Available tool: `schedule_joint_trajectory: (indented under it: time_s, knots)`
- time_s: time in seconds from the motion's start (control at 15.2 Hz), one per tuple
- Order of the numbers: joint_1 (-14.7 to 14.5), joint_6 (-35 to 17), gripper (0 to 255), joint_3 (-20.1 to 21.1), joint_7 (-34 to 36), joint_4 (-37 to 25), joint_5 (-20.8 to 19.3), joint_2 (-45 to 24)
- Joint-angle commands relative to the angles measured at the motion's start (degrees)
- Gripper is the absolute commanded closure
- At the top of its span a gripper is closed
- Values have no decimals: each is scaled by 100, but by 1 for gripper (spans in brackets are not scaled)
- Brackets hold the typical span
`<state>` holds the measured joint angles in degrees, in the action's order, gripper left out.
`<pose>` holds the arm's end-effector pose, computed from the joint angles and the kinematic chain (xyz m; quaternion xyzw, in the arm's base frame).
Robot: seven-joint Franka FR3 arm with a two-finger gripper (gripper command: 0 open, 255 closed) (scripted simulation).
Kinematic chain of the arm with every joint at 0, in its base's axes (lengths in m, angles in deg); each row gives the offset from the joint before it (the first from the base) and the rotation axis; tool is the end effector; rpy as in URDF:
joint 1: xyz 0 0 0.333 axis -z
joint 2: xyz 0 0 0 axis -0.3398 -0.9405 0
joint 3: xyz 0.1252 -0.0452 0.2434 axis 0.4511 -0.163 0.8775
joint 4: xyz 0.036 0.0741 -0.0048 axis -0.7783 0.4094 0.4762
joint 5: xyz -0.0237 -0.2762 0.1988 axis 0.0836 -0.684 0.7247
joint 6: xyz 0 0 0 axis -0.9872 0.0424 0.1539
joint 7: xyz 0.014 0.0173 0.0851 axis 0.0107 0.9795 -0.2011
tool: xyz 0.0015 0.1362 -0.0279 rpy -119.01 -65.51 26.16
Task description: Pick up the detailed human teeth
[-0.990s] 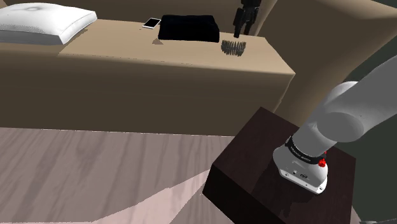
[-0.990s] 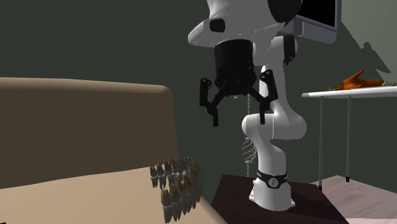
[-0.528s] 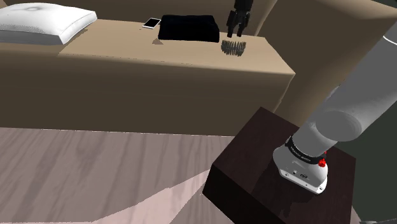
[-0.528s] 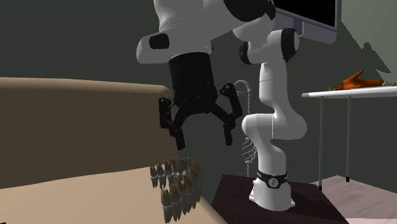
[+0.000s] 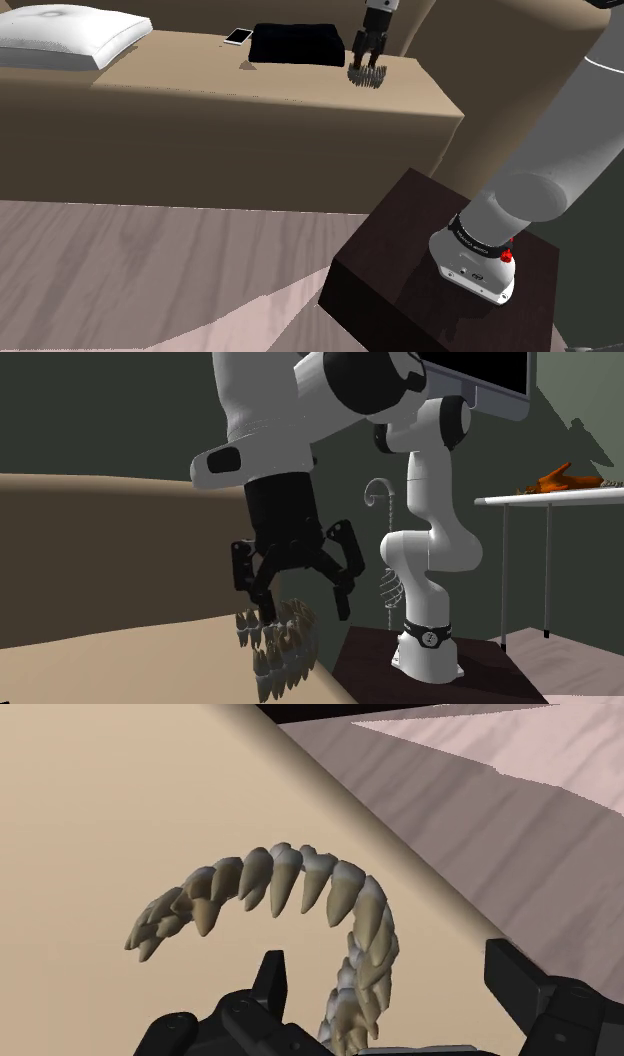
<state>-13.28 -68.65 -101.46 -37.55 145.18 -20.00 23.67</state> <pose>0.4752 -0.1947 0.4090 -0.9945 0.0301 0.0272 0.0965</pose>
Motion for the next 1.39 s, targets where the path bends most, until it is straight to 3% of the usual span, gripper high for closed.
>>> schedule_joint_trajectory:
  time_s: [0.0, 0.07, 0.13, 0.73, 1.32]
  knots:
    - [4, -110, 0, -2, -29, 93, 11, -18]
    - [4, -110, 0, -2, -30, 92, 12, -19]
    - [3, -112, 255, -1, -27, 99, 10, -13]
    - [4, -110, 255, -2, -30, 92, 12, -20]
    - [8, 544, 255, -12, 92, -463, -52, 96]
